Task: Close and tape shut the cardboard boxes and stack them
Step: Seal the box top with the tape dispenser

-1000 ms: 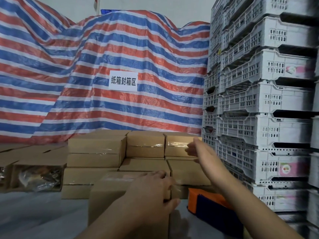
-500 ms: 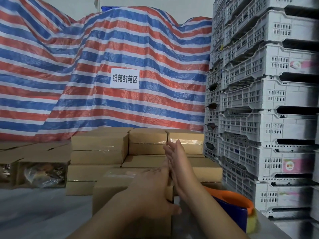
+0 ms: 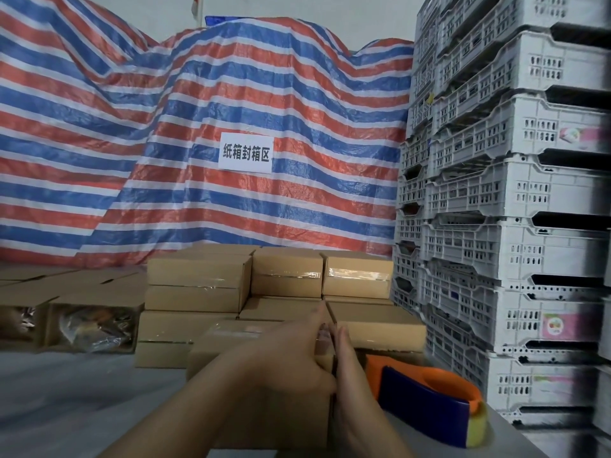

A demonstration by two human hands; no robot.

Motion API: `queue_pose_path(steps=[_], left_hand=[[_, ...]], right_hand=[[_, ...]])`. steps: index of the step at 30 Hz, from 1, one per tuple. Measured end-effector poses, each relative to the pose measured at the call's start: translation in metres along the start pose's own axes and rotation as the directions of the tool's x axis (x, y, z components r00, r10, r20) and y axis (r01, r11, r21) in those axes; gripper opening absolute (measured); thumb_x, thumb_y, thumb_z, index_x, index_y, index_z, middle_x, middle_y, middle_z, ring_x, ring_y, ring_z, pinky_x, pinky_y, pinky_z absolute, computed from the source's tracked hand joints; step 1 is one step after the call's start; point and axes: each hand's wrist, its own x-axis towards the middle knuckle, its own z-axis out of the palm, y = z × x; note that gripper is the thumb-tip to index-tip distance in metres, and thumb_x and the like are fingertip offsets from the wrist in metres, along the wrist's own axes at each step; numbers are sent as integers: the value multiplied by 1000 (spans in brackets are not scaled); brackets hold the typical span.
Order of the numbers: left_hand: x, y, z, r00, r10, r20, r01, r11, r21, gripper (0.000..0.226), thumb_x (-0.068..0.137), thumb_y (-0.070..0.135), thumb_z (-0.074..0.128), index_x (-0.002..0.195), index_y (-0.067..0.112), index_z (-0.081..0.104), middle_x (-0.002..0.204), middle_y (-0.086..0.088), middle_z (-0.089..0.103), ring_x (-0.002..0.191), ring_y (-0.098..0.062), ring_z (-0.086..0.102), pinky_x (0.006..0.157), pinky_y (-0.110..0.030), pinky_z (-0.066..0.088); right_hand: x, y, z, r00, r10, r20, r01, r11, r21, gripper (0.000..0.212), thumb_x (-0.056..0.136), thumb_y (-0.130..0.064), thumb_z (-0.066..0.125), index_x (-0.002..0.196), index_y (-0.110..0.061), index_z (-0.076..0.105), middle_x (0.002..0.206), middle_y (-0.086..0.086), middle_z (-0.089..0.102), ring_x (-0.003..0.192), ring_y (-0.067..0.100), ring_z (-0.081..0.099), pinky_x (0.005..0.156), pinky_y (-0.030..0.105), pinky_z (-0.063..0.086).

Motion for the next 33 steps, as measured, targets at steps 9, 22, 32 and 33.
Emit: queue_pose_path(steps=[9, 22, 32, 33], left_hand=[[-44, -24, -21, 757, -93, -646, -168, 929, -331, 44, 85, 53, 53, 128, 45, 47, 124, 24, 54, 111, 3, 54, 78, -14, 49], [-72, -97, 17, 729, -616, -299, 103, 530, -842, 96, 55, 85, 47, 136, 34, 49, 132, 0, 54, 123, -23, 50, 112, -46, 32], [-87, -84, 41, 765, -594, -250, 66, 458, -886, 56, 56, 92, 54, 98, 55, 59, 113, 9, 58, 105, -18, 56, 82, -40, 47], [-87, -81, 43, 757, -592, -277, 47, 472, -880, 58, 58, 89, 53, 100, 49, 59, 112, 8, 58, 104, -18, 56, 83, -41, 46]], right_hand=[[0, 2, -26, 989, -126, -78, 106, 969, -223, 63, 103, -55, 32, 145, -10, 47, 149, 20, 46, 137, 35, 42, 113, 47, 30], [-5, 5, -45, 988, -143, -63, 79, 803, -591, 52, 102, -56, 35, 144, -29, 49, 146, 4, 53, 131, 24, 50, 114, 46, 36], [-21, 19, -21, 992, -47, -116, -25, 836, -548, 82, 95, -71, 23, 154, -15, 30, 154, 17, 39, 141, 34, 36, 115, 43, 28], [-22, 19, -22, 993, -33, -111, -32, 841, -541, 84, 94, -71, 24, 155, -14, 28, 154, 18, 38, 142, 34, 35, 115, 43, 28]])
